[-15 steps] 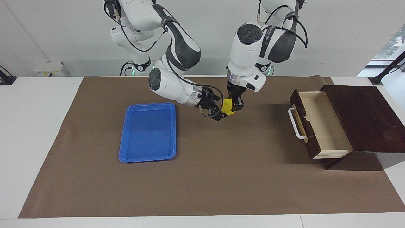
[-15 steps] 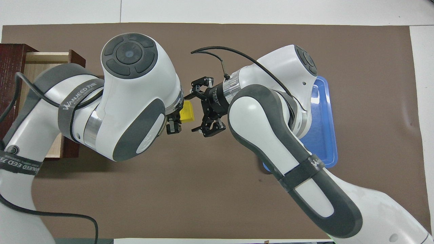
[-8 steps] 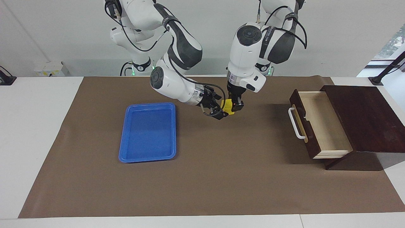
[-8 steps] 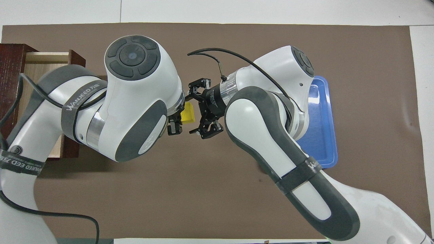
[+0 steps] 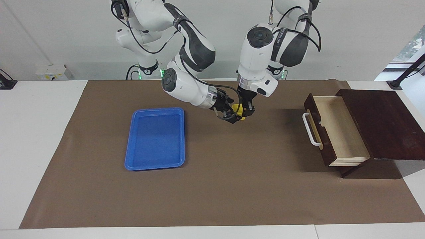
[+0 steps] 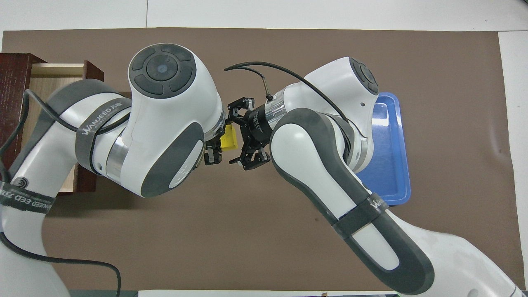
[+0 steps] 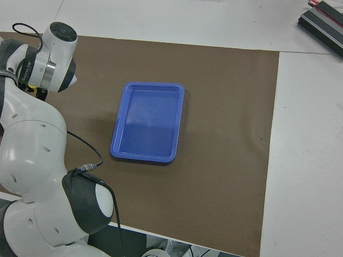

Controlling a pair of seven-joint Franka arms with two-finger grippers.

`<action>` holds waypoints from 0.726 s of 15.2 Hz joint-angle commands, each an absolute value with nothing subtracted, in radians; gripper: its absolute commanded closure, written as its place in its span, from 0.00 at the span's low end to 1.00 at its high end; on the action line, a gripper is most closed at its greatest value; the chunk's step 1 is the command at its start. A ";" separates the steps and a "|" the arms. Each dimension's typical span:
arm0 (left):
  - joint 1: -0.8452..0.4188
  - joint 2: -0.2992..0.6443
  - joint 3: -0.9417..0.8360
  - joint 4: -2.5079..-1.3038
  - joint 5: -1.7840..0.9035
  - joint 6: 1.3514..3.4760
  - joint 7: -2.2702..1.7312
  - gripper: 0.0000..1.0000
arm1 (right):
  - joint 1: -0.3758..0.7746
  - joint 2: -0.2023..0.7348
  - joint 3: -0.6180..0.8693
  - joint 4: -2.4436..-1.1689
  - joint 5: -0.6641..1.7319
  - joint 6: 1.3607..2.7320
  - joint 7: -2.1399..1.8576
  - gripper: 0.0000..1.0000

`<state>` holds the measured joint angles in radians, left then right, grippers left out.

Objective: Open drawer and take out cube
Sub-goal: 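Grasp the yellow cube with the right gripper from the left gripper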

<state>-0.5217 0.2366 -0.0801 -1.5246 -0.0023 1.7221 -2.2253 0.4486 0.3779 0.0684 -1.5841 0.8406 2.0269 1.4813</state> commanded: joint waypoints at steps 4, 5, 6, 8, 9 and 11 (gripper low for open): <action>-0.540 0.222 -0.066 -1.545 0.005 1.740 -2.241 1.00 | 0.449 0.387 0.067 -1.565 0.808 2.010 1.545 0.98; -0.540 0.222 -0.066 -1.545 0.005 1.740 -2.241 1.00 | 0.449 0.385 0.067 -1.565 0.790 2.008 1.540 1.00; -0.540 0.222 -0.066 -1.545 0.005 1.740 -2.241 1.00 | 0.448 0.387 0.069 -1.563 0.772 2.006 1.534 1.00; -0.538 0.222 -0.066 -1.545 0.005 1.740 -2.241 1.00 | 0.449 0.385 0.068 -1.560 0.756 2.008 1.526 1.00; -0.537 0.222 -0.066 -1.545 0.005 1.740 -2.241 1.00 | 0.446 0.384 0.067 -1.560 0.756 2.008 1.525 1.00; -0.531 0.224 -0.066 -1.543 0.005 1.735 -2.240 0.50 | 0.443 0.379 0.067 -1.560 0.756 2.008 1.522 1.00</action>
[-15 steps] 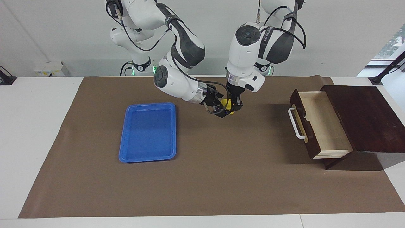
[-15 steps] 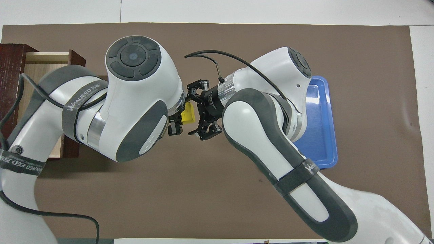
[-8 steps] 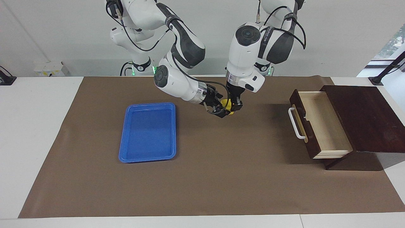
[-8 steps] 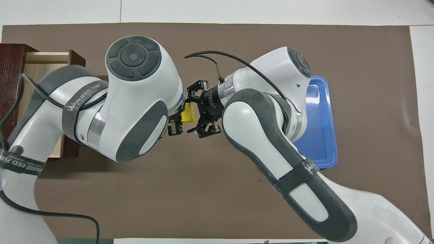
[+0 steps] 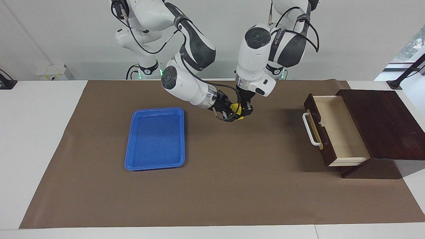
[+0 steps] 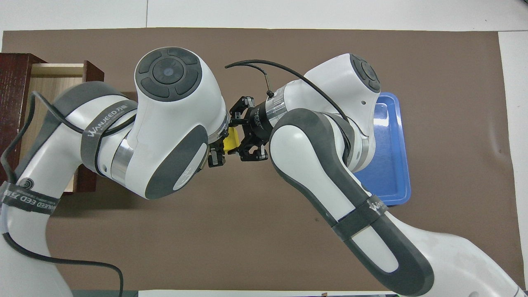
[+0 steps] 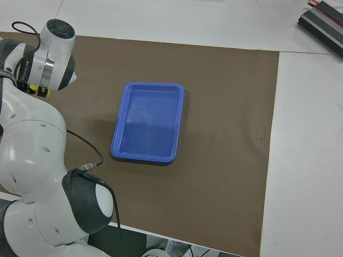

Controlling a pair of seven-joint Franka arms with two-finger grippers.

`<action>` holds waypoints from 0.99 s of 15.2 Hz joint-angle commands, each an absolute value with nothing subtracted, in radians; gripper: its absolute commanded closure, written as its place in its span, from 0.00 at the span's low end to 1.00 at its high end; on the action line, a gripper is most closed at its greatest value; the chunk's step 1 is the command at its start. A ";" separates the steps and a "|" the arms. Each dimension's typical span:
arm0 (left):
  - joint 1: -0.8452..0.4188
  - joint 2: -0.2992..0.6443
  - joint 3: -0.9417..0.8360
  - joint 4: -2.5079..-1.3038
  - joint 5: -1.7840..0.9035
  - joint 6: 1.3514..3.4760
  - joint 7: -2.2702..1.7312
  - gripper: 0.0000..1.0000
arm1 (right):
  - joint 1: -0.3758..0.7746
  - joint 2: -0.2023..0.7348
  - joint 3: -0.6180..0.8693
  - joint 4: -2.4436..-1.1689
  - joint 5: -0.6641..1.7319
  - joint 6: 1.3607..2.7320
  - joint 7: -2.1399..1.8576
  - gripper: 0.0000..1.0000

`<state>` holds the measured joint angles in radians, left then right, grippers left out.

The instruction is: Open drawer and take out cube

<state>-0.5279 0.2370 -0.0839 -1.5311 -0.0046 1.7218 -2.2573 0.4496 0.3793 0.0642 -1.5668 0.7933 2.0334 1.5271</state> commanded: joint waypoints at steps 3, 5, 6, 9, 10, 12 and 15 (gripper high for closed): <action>-0.526 0.224 -0.066 -1.539 0.003 1.726 -2.240 0.00 | 0.433 0.374 0.066 -1.559 0.758 2.006 1.522 1.00; -0.526 0.222 -0.066 -1.545 0.005 1.729 -2.237 0.00 | 0.431 0.374 0.063 -1.559 0.759 2.006 1.522 1.00; -0.523 0.219 -0.064 -1.549 0.006 1.732 -2.227 0.00 | 0.430 0.374 0.061 -1.559 0.761 2.005 1.522 1.00; -0.488 0.196 -0.057 -1.621 0.021 1.746 -2.182 0.00 | 0.375 0.368 0.058 -1.559 0.764 2.002 1.522 1.00; -0.473 0.180 -0.057 -1.659 0.052 1.752 -2.133 0.00 | 0.339 0.368 0.058 -1.559 0.765 1.990 1.520 1.00; -0.450 0.138 -0.057 -1.754 0.122 1.775 -2.015 0.00 | 0.251 0.370 0.057 -1.562 0.764 1.962 1.494 1.00; -0.381 0.104 -0.057 -1.845 0.274 1.833 -1.930 0.00 | 0.119 0.367 0.051 -1.578 0.749 1.863 1.378 1.00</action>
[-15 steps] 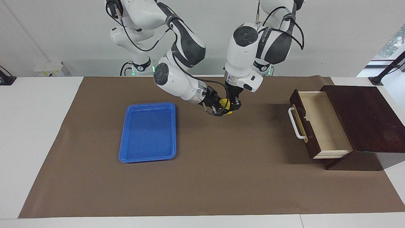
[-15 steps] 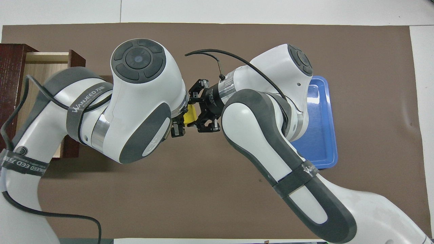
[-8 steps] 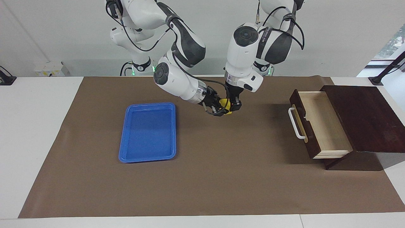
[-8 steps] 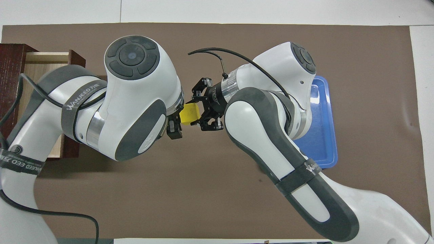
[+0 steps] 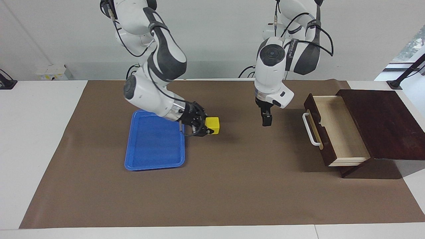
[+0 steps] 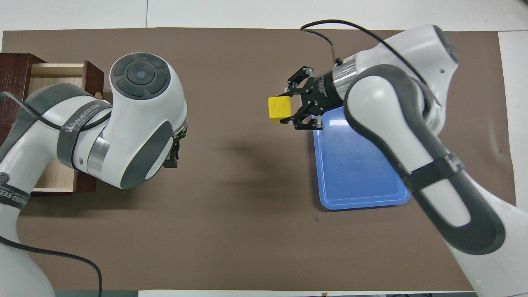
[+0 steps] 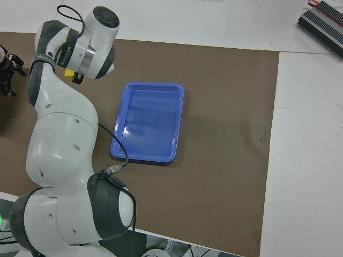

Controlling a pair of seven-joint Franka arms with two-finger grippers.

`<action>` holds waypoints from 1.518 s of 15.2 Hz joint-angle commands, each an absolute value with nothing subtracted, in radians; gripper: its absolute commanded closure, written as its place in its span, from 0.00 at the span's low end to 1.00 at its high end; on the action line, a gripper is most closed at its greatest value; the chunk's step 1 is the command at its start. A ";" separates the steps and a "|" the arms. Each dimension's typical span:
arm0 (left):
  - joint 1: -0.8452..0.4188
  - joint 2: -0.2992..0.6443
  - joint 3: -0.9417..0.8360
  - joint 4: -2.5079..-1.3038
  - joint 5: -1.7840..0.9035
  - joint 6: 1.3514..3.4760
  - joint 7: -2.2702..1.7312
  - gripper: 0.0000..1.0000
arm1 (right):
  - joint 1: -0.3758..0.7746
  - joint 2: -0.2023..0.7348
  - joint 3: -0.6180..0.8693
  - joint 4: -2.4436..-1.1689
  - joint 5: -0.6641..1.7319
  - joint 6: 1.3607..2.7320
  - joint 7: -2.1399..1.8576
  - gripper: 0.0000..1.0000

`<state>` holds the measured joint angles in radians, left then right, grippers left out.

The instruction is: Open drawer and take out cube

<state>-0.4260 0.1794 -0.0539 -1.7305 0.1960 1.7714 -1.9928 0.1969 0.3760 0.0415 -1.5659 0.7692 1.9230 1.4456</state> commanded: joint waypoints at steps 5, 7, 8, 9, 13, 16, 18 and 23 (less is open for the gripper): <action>-0.236 0.092 -0.057 -1.927 0.376 1.928 -1.766 0.00 | -0.001 0.319 0.048 -1.702 0.672 1.829 1.273 1.00; -0.194 0.094 -0.057 -1.927 0.376 1.947 -1.712 0.00 | -0.027 0.296 0.046 -1.768 0.644 1.830 1.209 1.00; -0.177 0.094 -0.058 -1.928 0.376 1.956 -1.691 0.00 | -0.047 0.285 0.046 -1.801 0.625 1.829 1.174 1.00; -0.158 0.095 -0.058 -1.928 0.376 1.966 -1.672 0.00 | -0.072 0.272 0.046 -1.831 0.609 1.827 1.137 1.00; -0.106 0.104 -0.057 -1.922 0.377 1.985 -1.582 0.00 | -0.144 0.247 0.046 -1.914 0.606 1.827 1.014 1.00; -0.049 0.107 -0.057 -1.916 0.382 1.986 -1.496 0.00 | -0.156 0.249 0.043 -1.937 0.606 1.835 0.999 1.00; 0.003 0.110 -0.057 -1.913 0.397 2.000 -1.445 0.00 | -0.178 0.247 0.040 -1.988 0.621 1.859 0.935 1.00; 0.092 0.114 -0.058 -1.904 0.396 2.020 -1.332 0.00 | -0.189 0.256 0.040 -2.014 0.644 1.881 0.896 1.00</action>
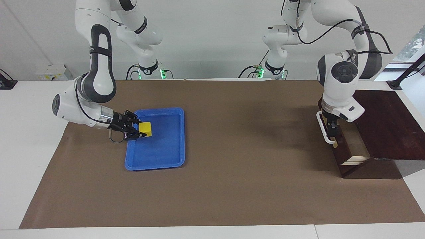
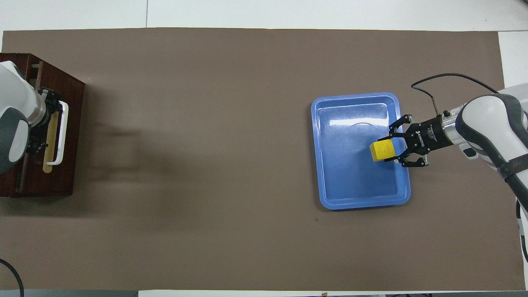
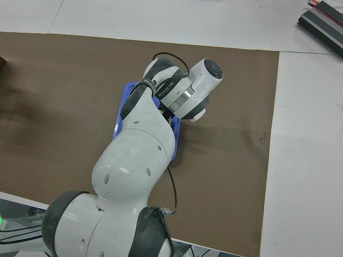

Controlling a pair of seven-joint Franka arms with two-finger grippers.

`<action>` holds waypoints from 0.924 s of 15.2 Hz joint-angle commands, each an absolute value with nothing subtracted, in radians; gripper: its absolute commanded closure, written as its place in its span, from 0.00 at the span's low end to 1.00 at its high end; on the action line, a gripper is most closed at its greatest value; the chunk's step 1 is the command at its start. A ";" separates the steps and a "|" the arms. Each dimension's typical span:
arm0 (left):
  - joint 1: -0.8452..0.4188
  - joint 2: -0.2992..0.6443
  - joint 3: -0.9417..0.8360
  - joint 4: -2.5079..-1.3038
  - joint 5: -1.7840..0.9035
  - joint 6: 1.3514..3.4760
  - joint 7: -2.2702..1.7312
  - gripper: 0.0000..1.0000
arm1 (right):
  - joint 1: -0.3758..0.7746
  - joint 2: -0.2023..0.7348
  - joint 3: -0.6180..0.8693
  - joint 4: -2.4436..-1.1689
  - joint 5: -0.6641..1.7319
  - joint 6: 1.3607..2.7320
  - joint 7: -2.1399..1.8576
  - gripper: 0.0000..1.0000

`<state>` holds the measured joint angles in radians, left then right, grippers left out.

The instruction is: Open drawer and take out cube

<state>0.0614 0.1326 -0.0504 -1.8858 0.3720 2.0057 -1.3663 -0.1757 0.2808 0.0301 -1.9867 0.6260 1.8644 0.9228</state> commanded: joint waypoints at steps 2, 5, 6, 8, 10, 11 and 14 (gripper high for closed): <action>0.098 0.115 -0.058 -1.901 0.394 2.022 -1.328 0.00 | -0.198 0.267 0.040 -2.007 0.644 1.907 0.864 1.00; 0.074 0.126 -0.067 -1.861 0.377 2.014 -1.324 0.00 | -0.195 0.324 0.041 -1.945 0.679 1.953 0.859 1.00; 0.043 0.133 -0.074 -1.814 0.336 2.005 -1.325 0.00 | -0.192 0.334 0.040 -1.922 0.704 1.950 0.861 1.00; -0.024 0.156 -0.075 -1.667 0.150 1.906 -1.300 0.00 | -0.187 0.374 0.041 -1.882 0.713 1.957 0.859 1.00; -0.051 0.137 -0.084 -1.637 0.062 1.869 -1.160 0.00 | -0.187 0.387 0.041 -1.875 0.716 1.960 0.853 1.00; -0.052 0.117 -0.089 -1.620 0.043 1.821 -1.072 0.00 | -0.192 0.399 0.041 -1.875 0.716 1.963 0.832 1.00; -0.054 0.060 -0.127 -1.602 0.005 1.659 -0.721 0.00 | -0.196 0.414 0.041 -1.875 0.721 2.003 0.808 1.00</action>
